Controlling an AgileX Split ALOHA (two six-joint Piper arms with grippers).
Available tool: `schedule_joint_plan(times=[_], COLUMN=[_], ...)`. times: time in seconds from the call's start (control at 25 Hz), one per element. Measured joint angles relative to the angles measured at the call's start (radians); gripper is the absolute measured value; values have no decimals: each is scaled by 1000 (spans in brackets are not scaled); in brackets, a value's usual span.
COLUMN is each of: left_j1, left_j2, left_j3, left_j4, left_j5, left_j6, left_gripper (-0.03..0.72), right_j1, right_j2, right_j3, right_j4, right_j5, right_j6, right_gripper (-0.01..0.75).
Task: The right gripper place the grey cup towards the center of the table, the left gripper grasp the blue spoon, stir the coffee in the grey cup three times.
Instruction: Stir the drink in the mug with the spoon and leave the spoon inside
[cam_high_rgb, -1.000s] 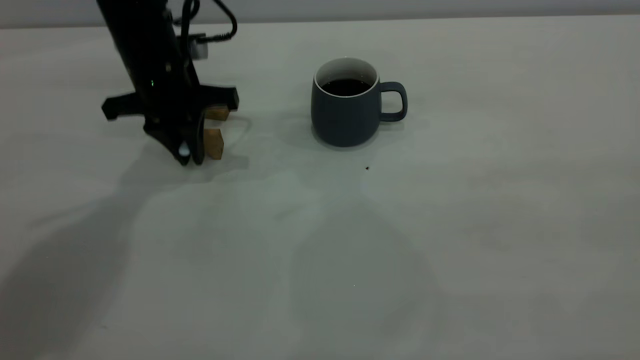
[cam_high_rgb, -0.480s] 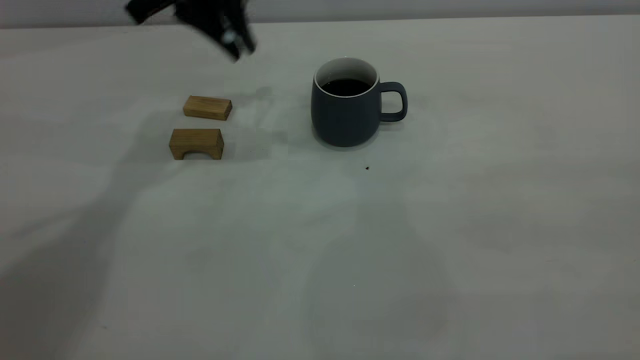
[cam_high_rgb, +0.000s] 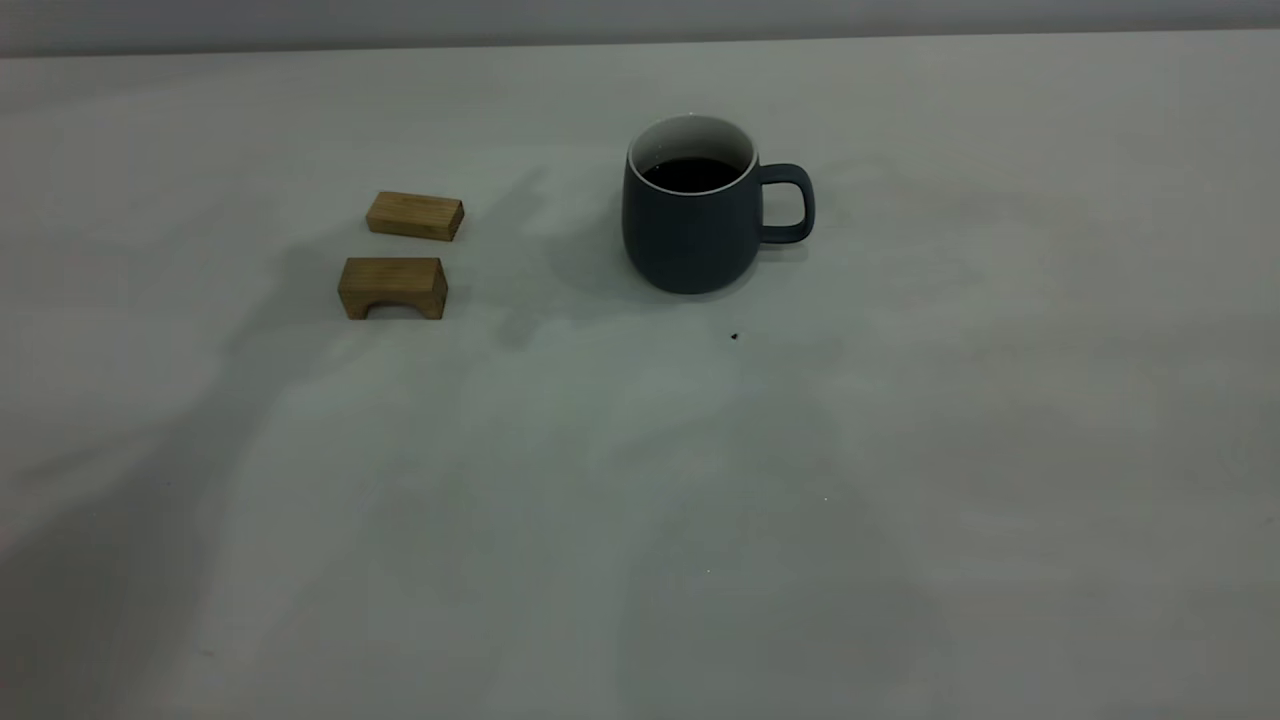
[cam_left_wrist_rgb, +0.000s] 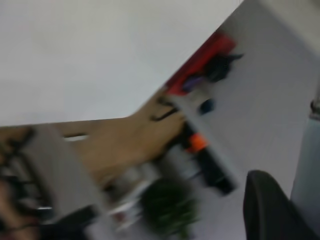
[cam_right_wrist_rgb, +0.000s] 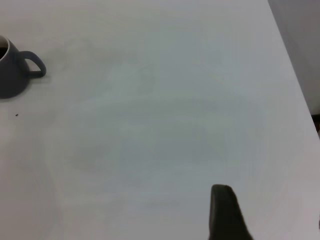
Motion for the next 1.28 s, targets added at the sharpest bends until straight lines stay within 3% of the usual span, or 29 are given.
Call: schedule_joint_plan(times=[0.28, 0.48, 0.64, 0.92, 1.28], left_j1=[-22, -40, -41, -41, -41], left_j2=[0, 9, 66, 202, 279], left_j3=[0, 0, 0, 0, -1], left_j4=[-45, -78, -223, -545, -585], left_j5=[-95, -113, -118, -155, -198], left_j6=[-546, -712, -689, -420, -360], left_gripper=[147, 147, 147, 147, 147], right_j1=[0, 0, 0, 0, 0], right_j2=[0, 0, 0, 0, 0], right_j3=[0, 0, 0, 0, 0], right_j4=[0, 0, 0, 0, 0], right_j5=[0, 0, 0, 0, 0], right_j6=[0, 0, 0, 0, 0], right_gripper=[474, 474, 474, 474, 474])
